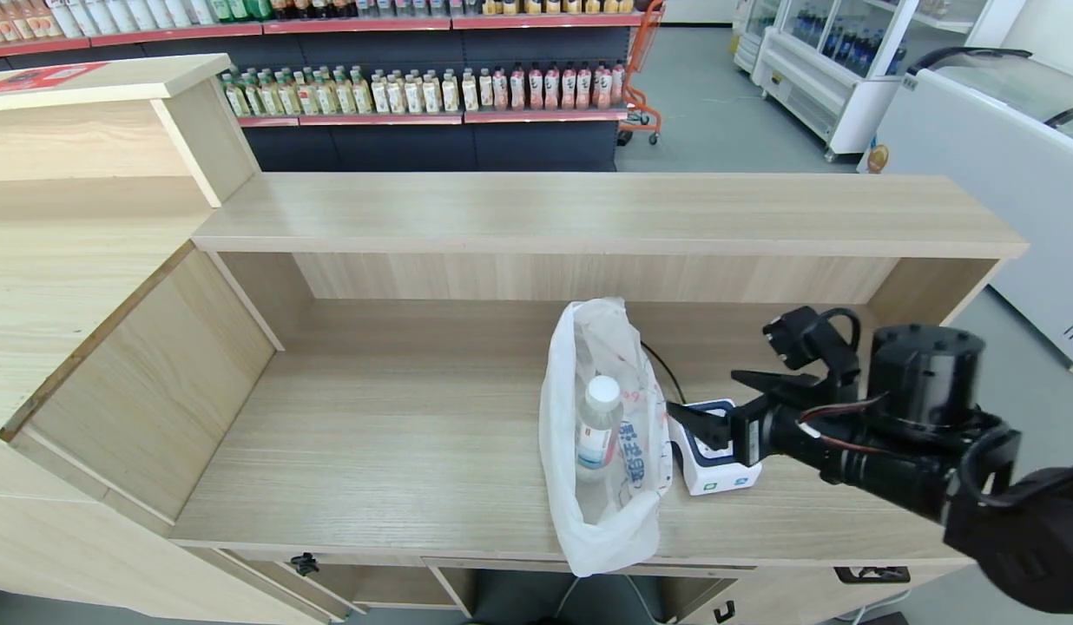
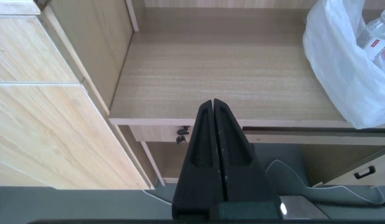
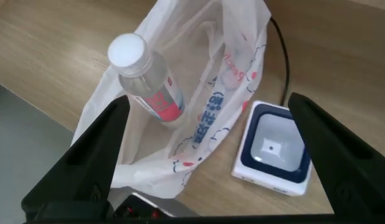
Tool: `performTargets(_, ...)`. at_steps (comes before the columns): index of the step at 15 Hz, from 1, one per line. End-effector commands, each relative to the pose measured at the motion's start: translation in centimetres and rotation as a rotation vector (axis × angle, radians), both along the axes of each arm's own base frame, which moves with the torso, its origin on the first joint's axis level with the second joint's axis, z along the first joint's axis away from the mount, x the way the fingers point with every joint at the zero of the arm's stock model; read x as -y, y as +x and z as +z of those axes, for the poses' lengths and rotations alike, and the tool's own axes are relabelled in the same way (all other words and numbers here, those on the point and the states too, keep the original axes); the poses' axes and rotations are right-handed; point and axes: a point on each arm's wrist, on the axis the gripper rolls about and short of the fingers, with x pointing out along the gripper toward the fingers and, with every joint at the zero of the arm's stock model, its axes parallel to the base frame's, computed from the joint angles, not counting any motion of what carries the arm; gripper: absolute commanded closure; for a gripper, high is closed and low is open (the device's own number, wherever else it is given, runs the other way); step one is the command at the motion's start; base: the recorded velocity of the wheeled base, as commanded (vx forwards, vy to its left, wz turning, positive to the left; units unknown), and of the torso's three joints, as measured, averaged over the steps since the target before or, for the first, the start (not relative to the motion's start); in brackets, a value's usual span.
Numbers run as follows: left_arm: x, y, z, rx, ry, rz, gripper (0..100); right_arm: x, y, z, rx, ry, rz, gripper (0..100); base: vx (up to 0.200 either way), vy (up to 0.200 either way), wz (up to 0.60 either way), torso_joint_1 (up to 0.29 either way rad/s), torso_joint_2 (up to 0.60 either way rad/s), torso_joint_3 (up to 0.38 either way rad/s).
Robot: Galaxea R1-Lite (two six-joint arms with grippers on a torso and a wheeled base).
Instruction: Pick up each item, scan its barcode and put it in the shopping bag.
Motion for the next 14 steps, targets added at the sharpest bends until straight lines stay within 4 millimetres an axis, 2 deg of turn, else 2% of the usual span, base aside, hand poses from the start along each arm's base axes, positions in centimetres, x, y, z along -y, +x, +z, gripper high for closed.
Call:
performTargets(1,0.0,0.0,0.0,0.0,0.0,0.0,100,3.8,-4.0,6.3,0.126,0.032,-0.123,0,0.0,0.0,0.0,0.0,0.0,0.0)
performTargets(3,0.0,0.0,0.0,-0.001,-0.002,0.0,100,5.7,-4.7,6.2,0.13,0.028,-0.22,0,0.0,0.0,0.0,0.0,0.0,0.0)
performTargets(7,0.0,0.0,0.0,-0.001,0.0,0.0,100,8.2,-5.9,5.9,0.132,0.016,-0.326,0,0.0,0.0,0.0,0.0,0.0,0.0)
performTargets(12,0.0,0.0,0.0,0.0,0.001,0.0,100,10.1,-10.4,3.6,0.096,-0.003,-0.441,0,0.0,-0.2,0.0,-0.002,0.0,0.005)
performTargets(14,0.0,0.0,0.0,0.0,0.003,0.0,100,10.8,-11.4,2.5,0.068,-0.009,-0.48,0,0.0,-0.2,0.0,0.002,0.0,0.002)
